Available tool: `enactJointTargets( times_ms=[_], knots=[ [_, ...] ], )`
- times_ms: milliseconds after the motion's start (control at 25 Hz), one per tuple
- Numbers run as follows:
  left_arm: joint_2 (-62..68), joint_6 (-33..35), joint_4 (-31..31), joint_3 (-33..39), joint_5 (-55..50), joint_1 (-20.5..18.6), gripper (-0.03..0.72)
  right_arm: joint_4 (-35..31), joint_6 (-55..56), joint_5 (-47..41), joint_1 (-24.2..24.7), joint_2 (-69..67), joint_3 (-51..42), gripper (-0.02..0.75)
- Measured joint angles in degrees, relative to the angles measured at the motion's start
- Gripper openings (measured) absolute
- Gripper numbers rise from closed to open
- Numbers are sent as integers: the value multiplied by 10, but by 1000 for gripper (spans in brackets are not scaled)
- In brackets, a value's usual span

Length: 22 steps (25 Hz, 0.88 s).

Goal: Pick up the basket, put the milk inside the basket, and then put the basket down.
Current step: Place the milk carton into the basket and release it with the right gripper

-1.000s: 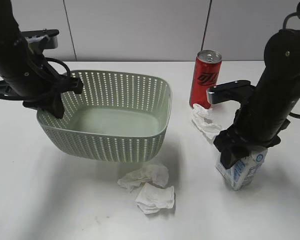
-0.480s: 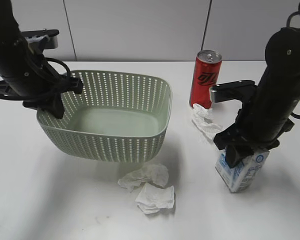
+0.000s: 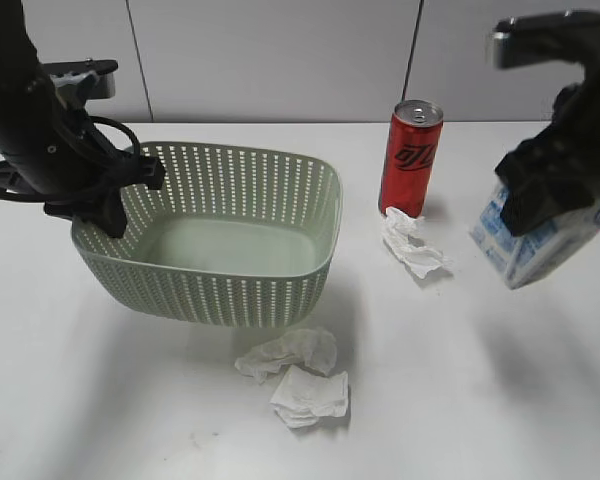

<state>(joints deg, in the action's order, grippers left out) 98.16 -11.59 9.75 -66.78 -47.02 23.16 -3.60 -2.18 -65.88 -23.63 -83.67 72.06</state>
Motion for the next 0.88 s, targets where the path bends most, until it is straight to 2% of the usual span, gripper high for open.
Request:
enactJointTargets(
  times_ms=[200, 440, 760, 880],
  knots=[
    [0, 0, 0, 0, 10, 0, 7, 0, -2, -32, -13, -4, 100, 312],
    [7, 0, 7, 0, 35, 2, 7, -1, -3, -44, -53, -67, 207, 312],
    [24, 1, 9, 1, 57, 13, 7, -4, 3, -44, -161, -193, 313, 312],
    [24, 1, 9, 1, 61, 13, 7, -6, 12, -44, -184, -242, 336, 312]
  ],
)
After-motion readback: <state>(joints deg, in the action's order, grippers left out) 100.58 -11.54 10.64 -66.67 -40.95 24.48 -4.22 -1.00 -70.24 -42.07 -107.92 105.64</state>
